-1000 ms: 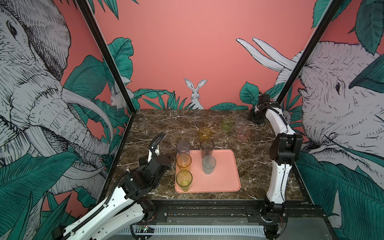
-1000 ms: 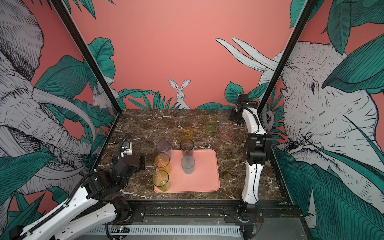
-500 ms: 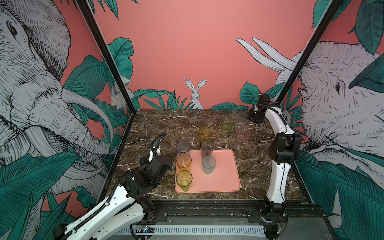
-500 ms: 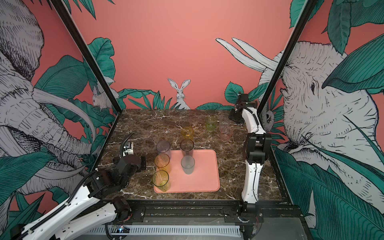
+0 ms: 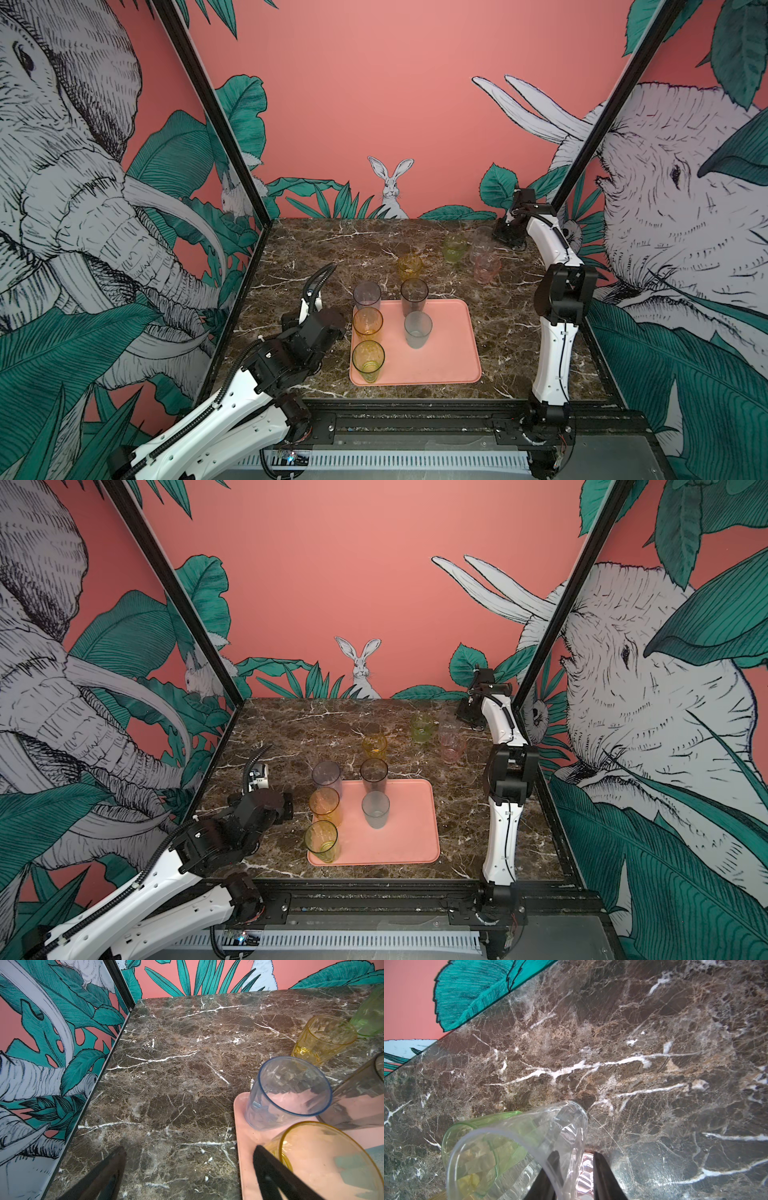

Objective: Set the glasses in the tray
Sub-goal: 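Lower the right gripper onto the clear glass rim and close it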

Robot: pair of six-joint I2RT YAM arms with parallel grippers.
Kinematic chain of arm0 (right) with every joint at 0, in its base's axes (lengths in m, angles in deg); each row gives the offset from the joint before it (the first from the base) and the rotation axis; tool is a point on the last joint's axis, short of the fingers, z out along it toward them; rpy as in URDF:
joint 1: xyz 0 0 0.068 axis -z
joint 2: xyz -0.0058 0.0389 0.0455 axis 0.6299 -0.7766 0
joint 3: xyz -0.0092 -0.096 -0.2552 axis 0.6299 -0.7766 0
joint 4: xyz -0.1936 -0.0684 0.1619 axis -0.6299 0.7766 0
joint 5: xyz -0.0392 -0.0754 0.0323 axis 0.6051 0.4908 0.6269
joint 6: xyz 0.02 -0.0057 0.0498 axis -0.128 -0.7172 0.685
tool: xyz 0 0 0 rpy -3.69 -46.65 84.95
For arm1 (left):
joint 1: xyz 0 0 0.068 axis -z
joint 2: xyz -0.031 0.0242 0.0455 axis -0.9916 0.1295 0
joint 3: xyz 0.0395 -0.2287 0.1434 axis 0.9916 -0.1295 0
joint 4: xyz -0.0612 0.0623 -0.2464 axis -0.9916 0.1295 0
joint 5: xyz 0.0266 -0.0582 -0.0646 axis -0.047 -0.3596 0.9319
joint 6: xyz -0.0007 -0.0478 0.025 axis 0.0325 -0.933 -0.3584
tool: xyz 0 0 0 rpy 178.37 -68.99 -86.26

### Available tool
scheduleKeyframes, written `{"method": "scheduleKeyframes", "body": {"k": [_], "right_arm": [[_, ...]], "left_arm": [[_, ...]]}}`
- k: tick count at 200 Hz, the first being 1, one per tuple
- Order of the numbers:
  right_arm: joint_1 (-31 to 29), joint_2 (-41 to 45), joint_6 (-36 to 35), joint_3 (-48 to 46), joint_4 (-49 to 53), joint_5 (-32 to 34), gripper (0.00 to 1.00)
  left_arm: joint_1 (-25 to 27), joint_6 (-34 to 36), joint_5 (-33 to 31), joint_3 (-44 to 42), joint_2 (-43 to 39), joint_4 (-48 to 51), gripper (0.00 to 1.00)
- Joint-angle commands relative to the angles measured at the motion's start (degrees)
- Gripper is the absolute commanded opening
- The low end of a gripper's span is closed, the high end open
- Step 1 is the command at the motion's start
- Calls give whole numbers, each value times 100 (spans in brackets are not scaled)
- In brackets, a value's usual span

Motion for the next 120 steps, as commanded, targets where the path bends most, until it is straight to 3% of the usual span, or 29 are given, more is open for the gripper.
{"method": "scheduleKeyframes", "body": {"k": [1,120], "right_arm": [[-31,-107,14,195,119,5,29],[-76,-213,-3,311,209,26,17]], "left_arm": [[-30,-93,-29,100,-2,-27,96],[-26,-79,-47,79,31,-6,96]]}}
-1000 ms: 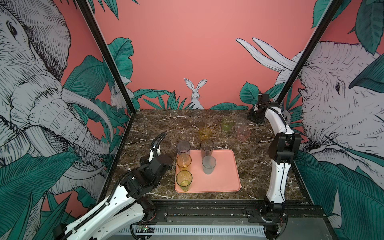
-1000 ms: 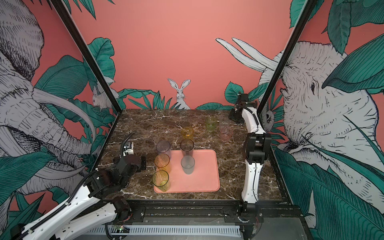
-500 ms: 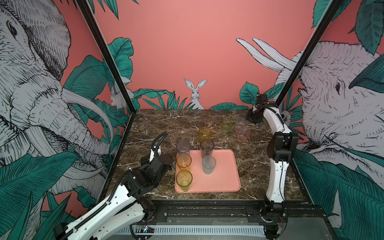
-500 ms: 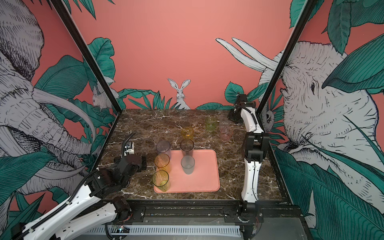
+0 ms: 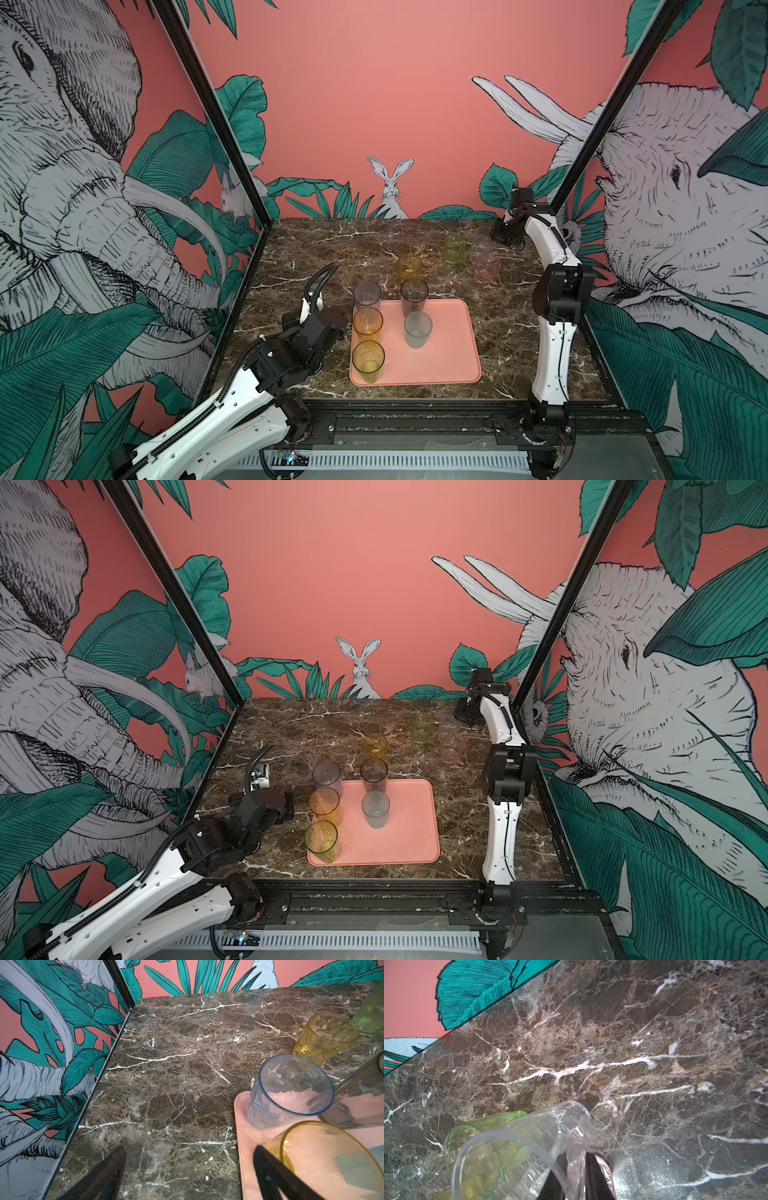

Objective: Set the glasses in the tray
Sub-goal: 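Lower the right gripper onto the clear glass rim and close it, then lift the clear glass and swing it toward the tray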

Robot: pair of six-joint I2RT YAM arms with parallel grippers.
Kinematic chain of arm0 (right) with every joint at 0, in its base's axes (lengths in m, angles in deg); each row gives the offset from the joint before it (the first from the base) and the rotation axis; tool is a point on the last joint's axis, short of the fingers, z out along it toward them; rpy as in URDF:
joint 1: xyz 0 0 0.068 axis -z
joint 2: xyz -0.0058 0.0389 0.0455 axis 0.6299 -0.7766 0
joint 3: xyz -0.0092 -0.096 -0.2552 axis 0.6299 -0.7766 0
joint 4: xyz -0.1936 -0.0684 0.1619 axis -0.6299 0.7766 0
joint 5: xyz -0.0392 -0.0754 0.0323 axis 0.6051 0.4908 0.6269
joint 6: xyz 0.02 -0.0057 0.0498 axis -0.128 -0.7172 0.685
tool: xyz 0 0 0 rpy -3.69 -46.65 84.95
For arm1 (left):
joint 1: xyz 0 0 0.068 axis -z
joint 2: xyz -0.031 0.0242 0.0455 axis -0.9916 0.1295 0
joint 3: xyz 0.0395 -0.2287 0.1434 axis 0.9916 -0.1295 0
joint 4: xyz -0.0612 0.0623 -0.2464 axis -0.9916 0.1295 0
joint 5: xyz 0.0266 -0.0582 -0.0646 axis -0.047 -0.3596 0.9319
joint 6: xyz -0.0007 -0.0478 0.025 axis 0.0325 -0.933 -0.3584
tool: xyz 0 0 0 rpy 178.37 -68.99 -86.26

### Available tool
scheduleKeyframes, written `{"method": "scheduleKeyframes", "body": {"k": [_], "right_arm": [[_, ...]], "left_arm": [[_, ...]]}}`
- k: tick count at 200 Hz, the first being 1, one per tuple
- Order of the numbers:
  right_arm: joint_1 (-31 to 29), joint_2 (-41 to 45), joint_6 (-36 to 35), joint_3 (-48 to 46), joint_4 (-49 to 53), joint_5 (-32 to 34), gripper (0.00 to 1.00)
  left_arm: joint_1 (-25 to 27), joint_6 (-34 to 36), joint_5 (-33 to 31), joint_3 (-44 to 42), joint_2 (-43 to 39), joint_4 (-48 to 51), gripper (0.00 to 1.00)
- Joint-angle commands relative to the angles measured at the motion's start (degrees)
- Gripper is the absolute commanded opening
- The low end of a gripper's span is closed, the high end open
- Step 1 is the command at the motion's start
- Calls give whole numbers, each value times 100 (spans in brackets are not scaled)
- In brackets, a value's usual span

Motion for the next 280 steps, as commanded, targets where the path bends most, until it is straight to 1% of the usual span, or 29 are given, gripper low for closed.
{"method": "scheduleKeyframes", "body": {"k": [1,27,71,95,129,192,228,280], "right_arm": [[-29,-106,-7,144,137,24,17],[-35,-128,-33,185,168,43,13],[-28,-131,-60,215,215,66,10],[-25,-107,-60,217,217,68,4],[-25,-13,-86,248,270,115,0],[-28,358,-113,304,330,268,0],[-33,469,-200,612,627,376,0],[-49,896,-384,795,948,450,0]], "left_arm": [[-28,-81,-47,85,-26,-2,96],[-29,-119,-64,94,-71,108,96],[-27,-154,-91,23,-252,170,96],[-28,-181,-82,7,-276,192,96],[-28,-199,-73,-4,-279,206,96],[-29,-249,-77,-12,-375,310,97],[-30,-272,-121,-24,-457,397,97],[-30,-278,-148,-101,-590,413,97]]}}
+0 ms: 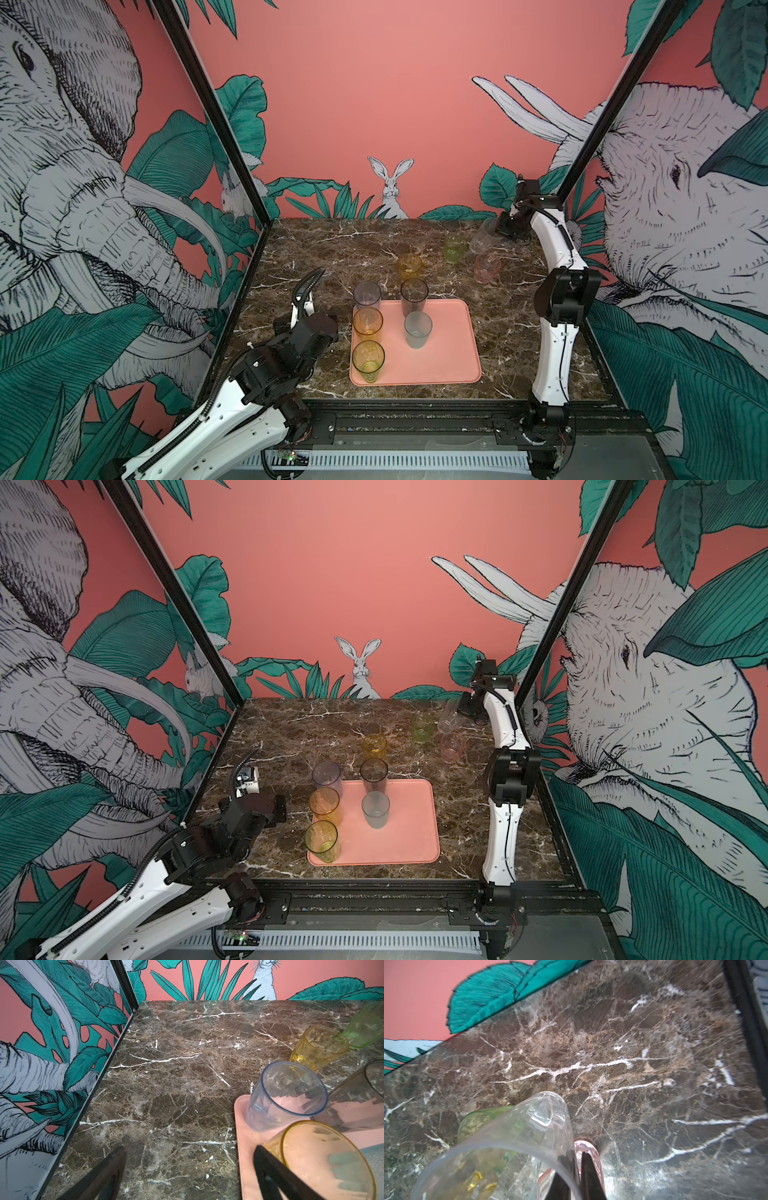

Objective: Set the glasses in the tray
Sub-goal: 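Lift the clear glass and swing it toward the tray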

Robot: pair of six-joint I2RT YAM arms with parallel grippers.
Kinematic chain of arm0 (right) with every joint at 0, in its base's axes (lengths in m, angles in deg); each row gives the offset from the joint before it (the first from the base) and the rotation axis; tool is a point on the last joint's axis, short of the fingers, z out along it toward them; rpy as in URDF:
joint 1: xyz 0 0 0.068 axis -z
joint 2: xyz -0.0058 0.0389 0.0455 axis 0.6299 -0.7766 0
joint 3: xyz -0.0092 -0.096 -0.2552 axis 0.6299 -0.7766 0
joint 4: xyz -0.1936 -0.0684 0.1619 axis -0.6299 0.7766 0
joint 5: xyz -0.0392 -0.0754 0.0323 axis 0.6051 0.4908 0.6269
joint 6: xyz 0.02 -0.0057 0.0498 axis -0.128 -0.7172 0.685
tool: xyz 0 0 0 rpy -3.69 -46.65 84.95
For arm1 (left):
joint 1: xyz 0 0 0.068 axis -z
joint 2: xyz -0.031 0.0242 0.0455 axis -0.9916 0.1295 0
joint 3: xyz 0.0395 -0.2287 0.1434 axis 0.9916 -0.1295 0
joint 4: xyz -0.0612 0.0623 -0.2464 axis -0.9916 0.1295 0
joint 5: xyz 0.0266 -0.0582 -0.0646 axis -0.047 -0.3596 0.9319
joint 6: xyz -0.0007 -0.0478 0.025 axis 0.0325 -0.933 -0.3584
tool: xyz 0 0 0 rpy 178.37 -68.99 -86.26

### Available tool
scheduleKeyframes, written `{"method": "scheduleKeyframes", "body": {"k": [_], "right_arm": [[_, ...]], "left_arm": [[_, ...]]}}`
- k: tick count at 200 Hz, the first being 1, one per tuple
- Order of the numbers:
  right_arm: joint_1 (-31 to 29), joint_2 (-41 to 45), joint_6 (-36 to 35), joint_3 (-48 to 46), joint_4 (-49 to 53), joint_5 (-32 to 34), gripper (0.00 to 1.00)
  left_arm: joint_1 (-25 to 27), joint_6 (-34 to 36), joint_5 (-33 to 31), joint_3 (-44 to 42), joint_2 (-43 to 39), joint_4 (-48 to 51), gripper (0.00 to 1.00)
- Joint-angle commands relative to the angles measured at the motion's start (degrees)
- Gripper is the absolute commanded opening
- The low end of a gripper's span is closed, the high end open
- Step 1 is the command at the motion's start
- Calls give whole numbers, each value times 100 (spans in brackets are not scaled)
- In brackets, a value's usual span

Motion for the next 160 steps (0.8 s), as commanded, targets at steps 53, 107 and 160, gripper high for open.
{"method": "scheduleKeyframes", "body": {"k": [53,107,160], "right_arm": [[-133,1171,-392,289,750,210,0],[-463,2213,-533,-337,978,568,0],[-866,3219,-597,-1262,1035,653,0]], "left_arm": [[-29,-110,-153,-128,-173,137,97],[-29,-110,-121,-173,-244,103,97],[-28,-122,-49,-191,-289,75,97]]}}
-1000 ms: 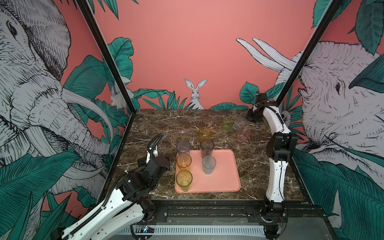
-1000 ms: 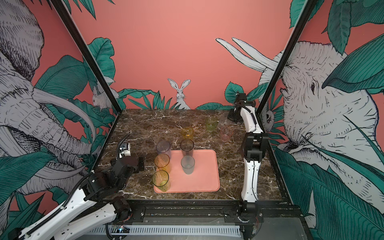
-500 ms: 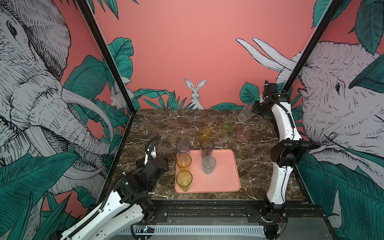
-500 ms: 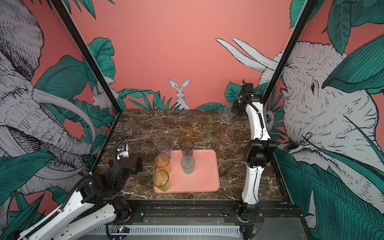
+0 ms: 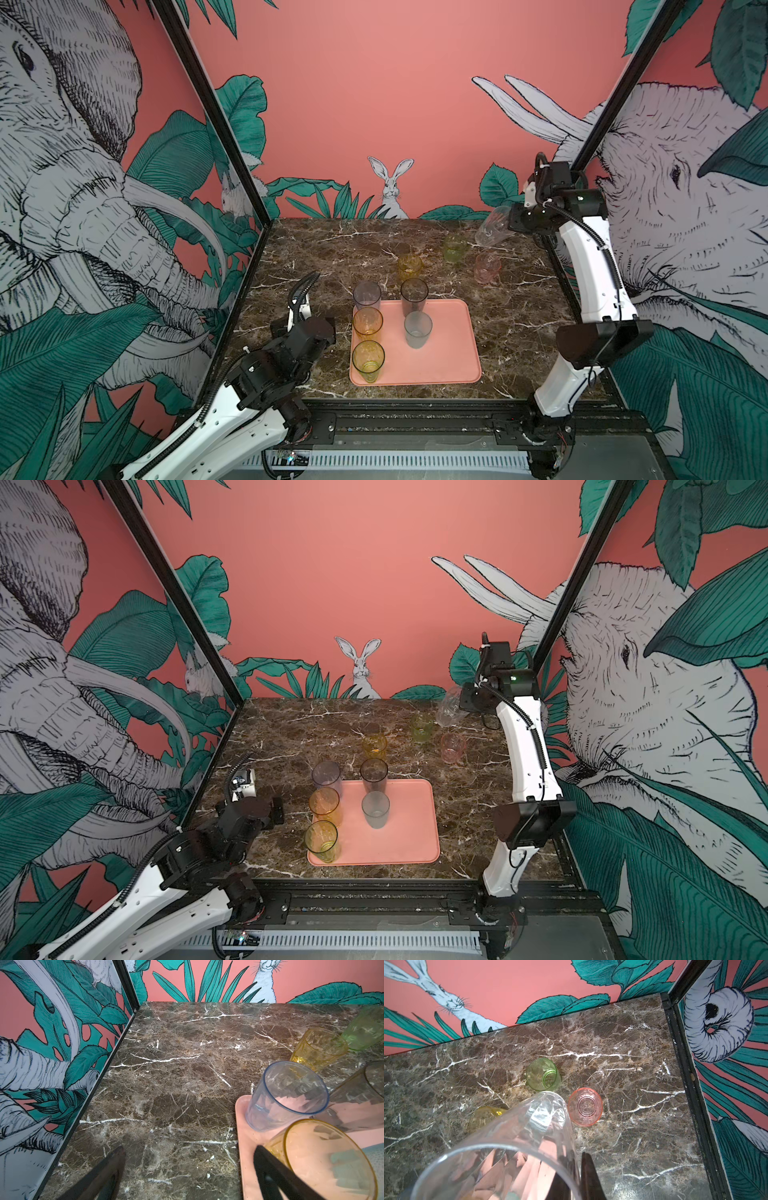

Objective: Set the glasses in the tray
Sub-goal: 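Lift the clear glass and swing it toward the tray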

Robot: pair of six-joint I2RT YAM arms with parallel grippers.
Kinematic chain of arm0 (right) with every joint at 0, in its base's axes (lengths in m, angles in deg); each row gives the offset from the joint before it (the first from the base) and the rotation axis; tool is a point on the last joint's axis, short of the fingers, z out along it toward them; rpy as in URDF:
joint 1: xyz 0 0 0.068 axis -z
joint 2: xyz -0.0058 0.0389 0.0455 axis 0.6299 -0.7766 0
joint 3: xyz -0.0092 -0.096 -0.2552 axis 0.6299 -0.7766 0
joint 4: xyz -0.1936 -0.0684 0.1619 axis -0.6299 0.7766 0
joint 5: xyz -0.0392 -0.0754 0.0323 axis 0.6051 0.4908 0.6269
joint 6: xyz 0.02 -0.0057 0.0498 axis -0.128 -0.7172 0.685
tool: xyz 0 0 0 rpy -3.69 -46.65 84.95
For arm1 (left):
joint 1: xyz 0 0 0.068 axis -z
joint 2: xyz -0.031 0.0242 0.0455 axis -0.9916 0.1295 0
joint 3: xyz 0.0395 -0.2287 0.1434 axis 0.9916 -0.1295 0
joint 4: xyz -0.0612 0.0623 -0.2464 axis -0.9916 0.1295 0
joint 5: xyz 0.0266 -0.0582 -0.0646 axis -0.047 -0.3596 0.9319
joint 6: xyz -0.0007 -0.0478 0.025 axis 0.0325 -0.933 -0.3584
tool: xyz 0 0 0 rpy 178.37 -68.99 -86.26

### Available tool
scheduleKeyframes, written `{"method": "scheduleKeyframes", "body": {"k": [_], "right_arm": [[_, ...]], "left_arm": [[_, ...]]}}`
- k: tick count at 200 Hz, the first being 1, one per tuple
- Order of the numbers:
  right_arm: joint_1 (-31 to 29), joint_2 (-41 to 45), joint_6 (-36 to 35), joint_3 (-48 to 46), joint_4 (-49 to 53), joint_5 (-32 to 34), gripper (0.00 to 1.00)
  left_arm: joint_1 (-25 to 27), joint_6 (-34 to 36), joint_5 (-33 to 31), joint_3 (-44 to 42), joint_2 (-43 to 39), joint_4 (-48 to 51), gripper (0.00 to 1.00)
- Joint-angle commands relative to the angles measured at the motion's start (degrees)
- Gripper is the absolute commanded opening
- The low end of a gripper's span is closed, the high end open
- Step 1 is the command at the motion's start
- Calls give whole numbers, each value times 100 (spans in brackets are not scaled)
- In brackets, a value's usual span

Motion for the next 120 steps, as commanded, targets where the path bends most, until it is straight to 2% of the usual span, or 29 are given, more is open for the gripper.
{"method": "scheduleKeyframes", "body": {"k": [1,61,120], "right_arm": [[-135,430,-95,-336,104,141,0],[-644,1476,-95,-1505,128,249,0],[-1128,2161,69,-2474,250,371,0]], "left_arm": [[-29,-113,-31,-79,-61,49,97],[-30,-103,-14,-70,-85,40,97],[-30,-99,43,-27,-45,-26,97]]}}
